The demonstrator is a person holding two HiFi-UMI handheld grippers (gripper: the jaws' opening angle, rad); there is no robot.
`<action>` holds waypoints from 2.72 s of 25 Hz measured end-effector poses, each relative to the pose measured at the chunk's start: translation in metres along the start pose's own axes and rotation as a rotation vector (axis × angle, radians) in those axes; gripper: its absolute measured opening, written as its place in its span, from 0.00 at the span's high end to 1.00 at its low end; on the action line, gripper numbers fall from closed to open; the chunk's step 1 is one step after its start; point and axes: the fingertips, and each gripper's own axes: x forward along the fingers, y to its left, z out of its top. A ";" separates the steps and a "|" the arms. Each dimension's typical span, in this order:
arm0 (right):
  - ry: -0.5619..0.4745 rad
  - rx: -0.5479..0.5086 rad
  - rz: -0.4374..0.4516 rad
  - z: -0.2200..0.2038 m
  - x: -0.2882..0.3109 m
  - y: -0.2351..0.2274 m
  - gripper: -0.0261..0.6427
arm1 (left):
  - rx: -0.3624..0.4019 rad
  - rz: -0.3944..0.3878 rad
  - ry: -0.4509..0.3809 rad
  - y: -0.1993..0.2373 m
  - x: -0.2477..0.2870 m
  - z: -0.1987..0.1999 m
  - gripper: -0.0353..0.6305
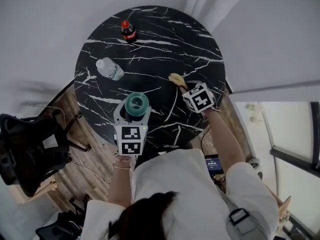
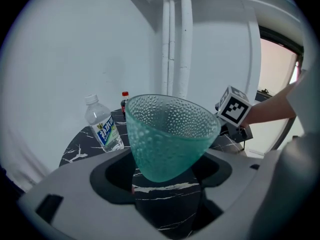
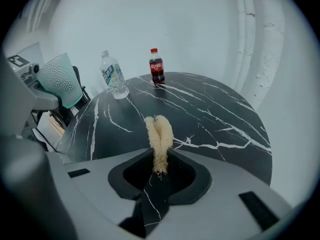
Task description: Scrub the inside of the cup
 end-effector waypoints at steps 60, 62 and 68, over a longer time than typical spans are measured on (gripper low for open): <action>0.019 -1.071 -0.112 0.074 -0.078 0.155 0.83 | 0.940 -0.492 0.517 -0.036 0.023 -0.040 0.44; 0.024 -1.062 -0.127 0.074 -0.077 0.152 0.83 | 0.949 -0.473 0.486 -0.035 0.023 -0.034 0.44; 0.033 -1.057 -0.161 0.076 -0.078 0.148 0.83 | 0.997 -0.441 0.421 -0.032 0.020 -0.023 0.44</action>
